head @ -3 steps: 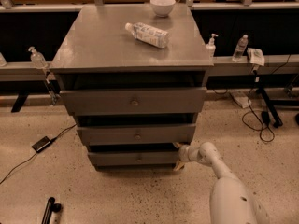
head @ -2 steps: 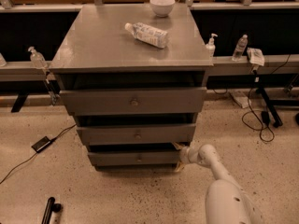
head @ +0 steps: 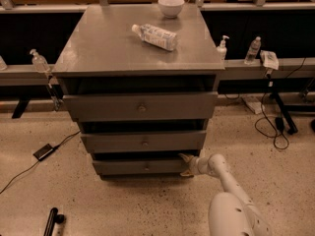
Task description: Open bottom drawer
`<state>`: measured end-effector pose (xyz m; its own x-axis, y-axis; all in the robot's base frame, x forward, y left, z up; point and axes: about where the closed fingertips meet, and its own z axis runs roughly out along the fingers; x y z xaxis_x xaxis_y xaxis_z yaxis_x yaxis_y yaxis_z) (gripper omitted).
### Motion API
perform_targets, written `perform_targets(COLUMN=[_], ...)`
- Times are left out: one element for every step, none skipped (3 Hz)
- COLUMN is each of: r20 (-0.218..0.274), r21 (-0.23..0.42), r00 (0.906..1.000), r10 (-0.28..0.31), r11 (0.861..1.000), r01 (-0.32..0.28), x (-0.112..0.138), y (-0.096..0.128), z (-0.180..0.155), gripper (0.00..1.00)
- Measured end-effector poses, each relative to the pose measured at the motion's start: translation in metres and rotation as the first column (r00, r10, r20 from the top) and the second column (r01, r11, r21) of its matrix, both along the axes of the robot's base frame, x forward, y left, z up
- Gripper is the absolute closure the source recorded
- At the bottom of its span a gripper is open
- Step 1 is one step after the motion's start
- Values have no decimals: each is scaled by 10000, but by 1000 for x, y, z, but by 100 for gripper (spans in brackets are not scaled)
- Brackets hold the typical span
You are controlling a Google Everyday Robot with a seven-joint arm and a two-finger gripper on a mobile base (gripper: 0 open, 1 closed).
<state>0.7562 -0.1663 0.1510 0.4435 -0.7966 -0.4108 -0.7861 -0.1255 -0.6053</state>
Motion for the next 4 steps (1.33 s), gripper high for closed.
perform_targets(r20=[-42, -43, -44, -45], r21=[6, 7, 8, 9], r00=[10000, 10000, 10000, 10000], r10=[12, 12, 12, 11], r11=[10000, 10000, 10000, 10000], r01=[-12, -12, -12, -11], x=[-1, -1, -1, -1], y=[0, 0, 0, 0], z=[1, 4, 8, 8], gripper=[65, 88, 100, 100])
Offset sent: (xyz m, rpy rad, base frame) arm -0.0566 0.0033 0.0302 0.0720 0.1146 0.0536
